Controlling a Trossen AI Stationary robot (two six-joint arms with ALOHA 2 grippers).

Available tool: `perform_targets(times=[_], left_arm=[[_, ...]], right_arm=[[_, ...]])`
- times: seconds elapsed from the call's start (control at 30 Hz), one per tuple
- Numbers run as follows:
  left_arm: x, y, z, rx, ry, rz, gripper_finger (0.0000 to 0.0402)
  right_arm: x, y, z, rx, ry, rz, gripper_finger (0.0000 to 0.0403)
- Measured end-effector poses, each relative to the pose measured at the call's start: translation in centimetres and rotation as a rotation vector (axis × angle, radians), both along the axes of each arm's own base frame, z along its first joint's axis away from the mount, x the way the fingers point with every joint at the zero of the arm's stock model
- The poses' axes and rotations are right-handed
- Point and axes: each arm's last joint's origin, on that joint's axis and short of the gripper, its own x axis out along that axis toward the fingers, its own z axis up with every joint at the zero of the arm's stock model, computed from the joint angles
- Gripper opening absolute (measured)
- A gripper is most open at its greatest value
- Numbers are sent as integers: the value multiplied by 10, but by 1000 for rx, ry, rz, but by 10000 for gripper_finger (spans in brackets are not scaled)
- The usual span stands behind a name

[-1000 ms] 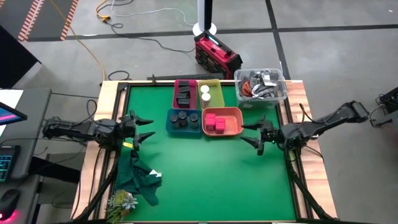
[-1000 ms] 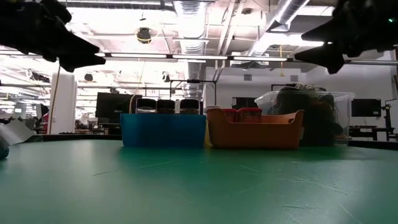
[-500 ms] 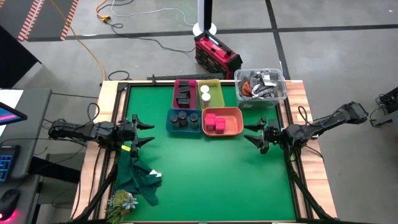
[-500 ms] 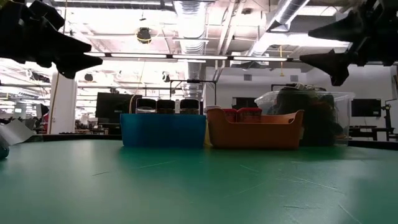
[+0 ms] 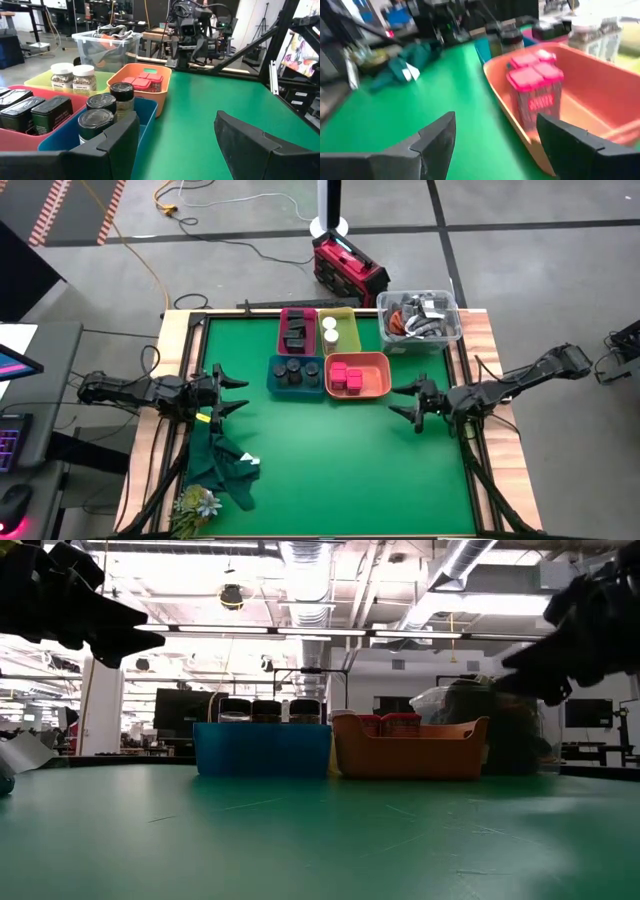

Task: Sort spices by type
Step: Return to Home Position

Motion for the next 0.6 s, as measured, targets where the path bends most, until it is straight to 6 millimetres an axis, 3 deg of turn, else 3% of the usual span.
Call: perform_targets(times=[0.33,0.6], left_arm=[[0,0,-1,1,4,0,244],[0,0,-1,1,6,0,244]], right_arm=[[-5,-2,-18,-63,188,1,301],[-6,-2,-18,-64,195,1,301]])
